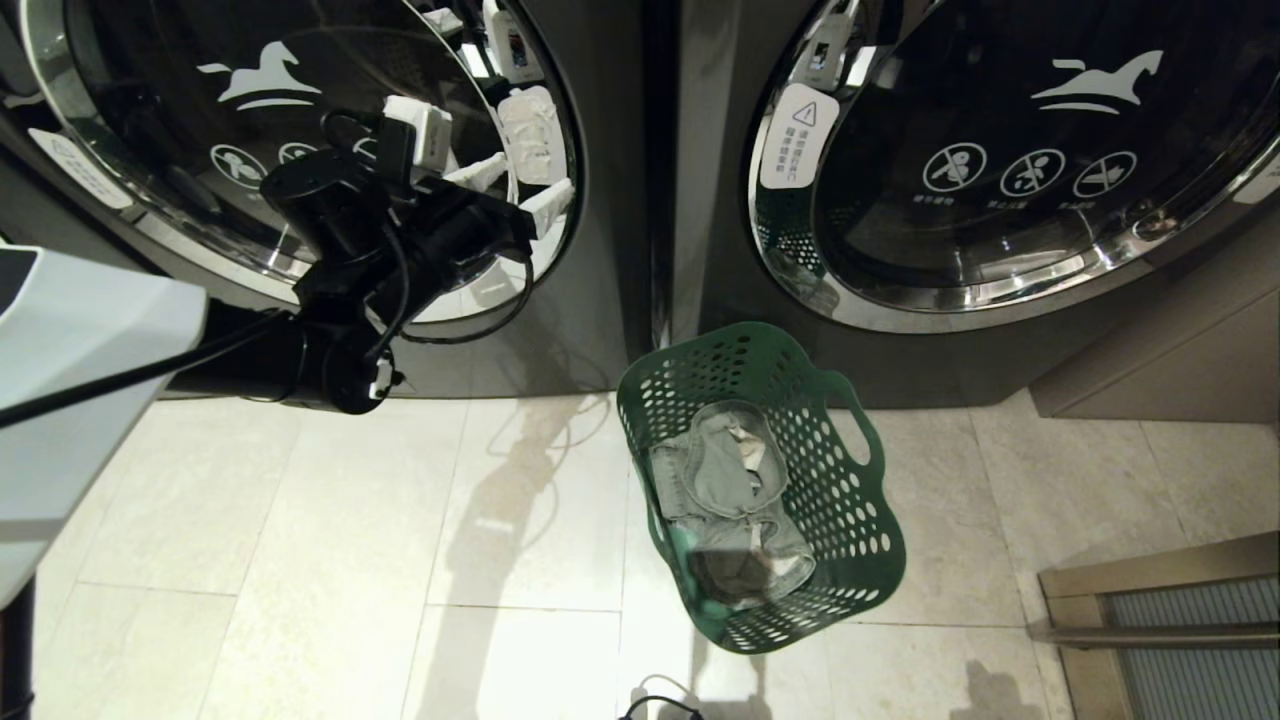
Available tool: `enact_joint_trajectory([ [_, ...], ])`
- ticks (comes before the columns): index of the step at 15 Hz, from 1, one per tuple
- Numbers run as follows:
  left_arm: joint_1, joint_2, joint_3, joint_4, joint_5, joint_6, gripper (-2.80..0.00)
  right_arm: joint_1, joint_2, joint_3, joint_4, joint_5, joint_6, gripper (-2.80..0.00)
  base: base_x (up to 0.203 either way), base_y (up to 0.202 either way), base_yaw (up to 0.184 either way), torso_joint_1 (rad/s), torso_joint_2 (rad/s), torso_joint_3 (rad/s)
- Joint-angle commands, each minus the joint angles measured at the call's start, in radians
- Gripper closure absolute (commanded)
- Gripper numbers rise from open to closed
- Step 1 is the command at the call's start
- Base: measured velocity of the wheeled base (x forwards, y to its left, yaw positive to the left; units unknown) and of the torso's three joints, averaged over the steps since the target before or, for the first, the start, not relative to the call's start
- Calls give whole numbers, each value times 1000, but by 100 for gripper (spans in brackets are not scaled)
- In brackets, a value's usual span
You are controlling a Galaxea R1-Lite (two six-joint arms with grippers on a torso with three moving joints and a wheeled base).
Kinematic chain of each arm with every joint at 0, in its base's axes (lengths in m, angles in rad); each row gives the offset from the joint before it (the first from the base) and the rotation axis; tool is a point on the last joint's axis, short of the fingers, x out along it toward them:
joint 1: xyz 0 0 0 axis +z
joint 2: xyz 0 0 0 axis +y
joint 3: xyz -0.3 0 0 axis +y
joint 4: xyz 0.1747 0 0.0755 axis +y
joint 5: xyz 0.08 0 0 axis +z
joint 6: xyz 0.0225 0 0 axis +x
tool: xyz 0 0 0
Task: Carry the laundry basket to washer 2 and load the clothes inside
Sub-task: Open the lid of the washing machine
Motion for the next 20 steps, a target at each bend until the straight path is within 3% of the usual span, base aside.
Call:
enact_joint_trajectory([
  [1,0,19,-8,-5,-2,0,-280,0,2,0,0,0,0,0,0,0,0,0,0,0],
  [6,2,41,-21,-8,9,11,-280,0,2,0,0,-1,0,0,0,0,0,0,0,0],
  [10,13,86,-137,9,48,56,-280,0,2,0,0,0,0,0,0,0,0,0,0,0],
  [20,-11,93,-169,26,18,28,-280,0,2,-1,1,-2,-2,0,0,0,0,0,0,0],
])
